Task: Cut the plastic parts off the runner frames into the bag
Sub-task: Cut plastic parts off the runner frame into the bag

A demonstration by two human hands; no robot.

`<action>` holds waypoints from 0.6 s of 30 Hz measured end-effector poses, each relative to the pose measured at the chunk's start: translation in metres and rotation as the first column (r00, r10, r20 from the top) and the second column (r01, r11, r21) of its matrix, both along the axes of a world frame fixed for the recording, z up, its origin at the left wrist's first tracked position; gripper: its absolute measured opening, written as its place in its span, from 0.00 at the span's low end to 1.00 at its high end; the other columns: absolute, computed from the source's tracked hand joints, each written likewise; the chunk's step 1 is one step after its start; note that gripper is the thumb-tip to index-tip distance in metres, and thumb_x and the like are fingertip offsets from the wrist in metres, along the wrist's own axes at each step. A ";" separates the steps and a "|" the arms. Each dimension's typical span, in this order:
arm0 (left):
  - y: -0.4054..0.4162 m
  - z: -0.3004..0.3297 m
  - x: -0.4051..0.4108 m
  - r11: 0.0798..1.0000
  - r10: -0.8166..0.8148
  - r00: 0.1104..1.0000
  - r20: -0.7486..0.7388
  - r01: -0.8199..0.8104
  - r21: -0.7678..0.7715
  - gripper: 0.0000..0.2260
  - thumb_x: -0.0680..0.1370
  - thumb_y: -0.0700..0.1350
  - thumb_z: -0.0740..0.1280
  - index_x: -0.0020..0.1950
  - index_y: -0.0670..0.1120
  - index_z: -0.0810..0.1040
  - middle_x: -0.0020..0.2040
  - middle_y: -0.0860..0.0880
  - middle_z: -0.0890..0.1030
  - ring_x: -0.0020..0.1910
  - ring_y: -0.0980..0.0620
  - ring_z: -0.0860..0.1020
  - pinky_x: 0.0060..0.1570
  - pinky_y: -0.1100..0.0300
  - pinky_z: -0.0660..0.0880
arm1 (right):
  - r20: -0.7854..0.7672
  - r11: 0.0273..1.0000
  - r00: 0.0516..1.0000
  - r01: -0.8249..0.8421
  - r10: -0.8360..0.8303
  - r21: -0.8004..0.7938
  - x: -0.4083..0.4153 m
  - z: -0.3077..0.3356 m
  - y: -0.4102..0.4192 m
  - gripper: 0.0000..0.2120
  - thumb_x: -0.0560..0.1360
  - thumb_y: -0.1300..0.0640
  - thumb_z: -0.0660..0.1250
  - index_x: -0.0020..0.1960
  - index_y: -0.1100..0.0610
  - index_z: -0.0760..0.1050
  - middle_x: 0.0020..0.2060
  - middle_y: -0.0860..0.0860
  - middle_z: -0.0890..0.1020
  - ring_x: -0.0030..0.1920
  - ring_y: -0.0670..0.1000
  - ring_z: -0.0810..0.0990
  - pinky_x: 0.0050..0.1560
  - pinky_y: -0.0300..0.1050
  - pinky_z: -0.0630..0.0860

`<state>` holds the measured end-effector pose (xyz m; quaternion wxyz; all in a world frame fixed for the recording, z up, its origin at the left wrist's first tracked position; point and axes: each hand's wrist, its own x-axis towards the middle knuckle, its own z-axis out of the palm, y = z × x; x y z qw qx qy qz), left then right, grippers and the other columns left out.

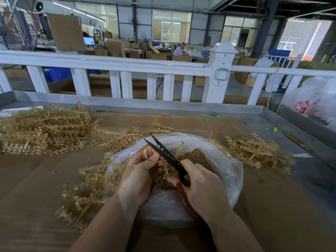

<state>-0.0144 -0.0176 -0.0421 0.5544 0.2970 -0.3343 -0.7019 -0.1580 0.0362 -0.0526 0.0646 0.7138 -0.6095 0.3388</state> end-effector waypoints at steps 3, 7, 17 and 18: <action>-0.001 -0.001 0.002 1.000 -0.015 1.000 0.002 0.015 -0.018 0.01 0.68 0.37 0.65 0.38 0.41 0.74 0.31 0.46 0.74 0.31 0.51 0.71 0.43 0.56 0.69 | -0.006 1.000 1.000 -0.008 0.008 0.030 0.000 0.001 0.000 0.13 0.73 0.43 0.67 0.52 0.50 0.75 0.35 0.46 0.79 0.34 0.47 0.78 0.34 0.38 0.74; -0.002 -0.002 0.002 1.000 -0.012 1.000 0.010 0.013 -0.029 0.02 0.69 0.37 0.65 0.37 0.42 0.74 0.30 0.47 0.73 0.29 0.53 0.70 0.39 0.59 0.67 | -0.021 0.999 1.000 -0.008 0.009 0.054 0.000 0.002 -0.001 0.12 0.74 0.43 0.67 0.53 0.50 0.75 0.35 0.47 0.79 0.35 0.47 0.78 0.35 0.35 0.71; 0.001 -0.001 -0.002 0.999 0.033 0.999 0.034 -0.032 -0.026 0.03 0.74 0.37 0.65 0.41 0.42 0.75 0.31 0.46 0.75 0.29 0.53 0.73 0.32 0.61 0.74 | 0.008 1.000 1.000 0.006 -0.006 0.002 -0.001 0.001 -0.001 0.11 0.72 0.45 0.71 0.50 0.50 0.77 0.34 0.44 0.80 0.33 0.44 0.77 0.34 0.27 0.62; 0.002 -0.001 -0.003 0.998 0.063 0.996 0.058 -0.062 -0.025 0.02 0.76 0.37 0.65 0.43 0.42 0.75 0.31 0.46 0.75 0.28 0.52 0.73 0.31 0.60 0.74 | 0.023 1.000 1.000 0.009 -0.009 -0.003 -0.001 0.001 0.000 0.11 0.72 0.44 0.71 0.50 0.49 0.77 0.34 0.43 0.80 0.33 0.42 0.76 0.35 0.24 0.60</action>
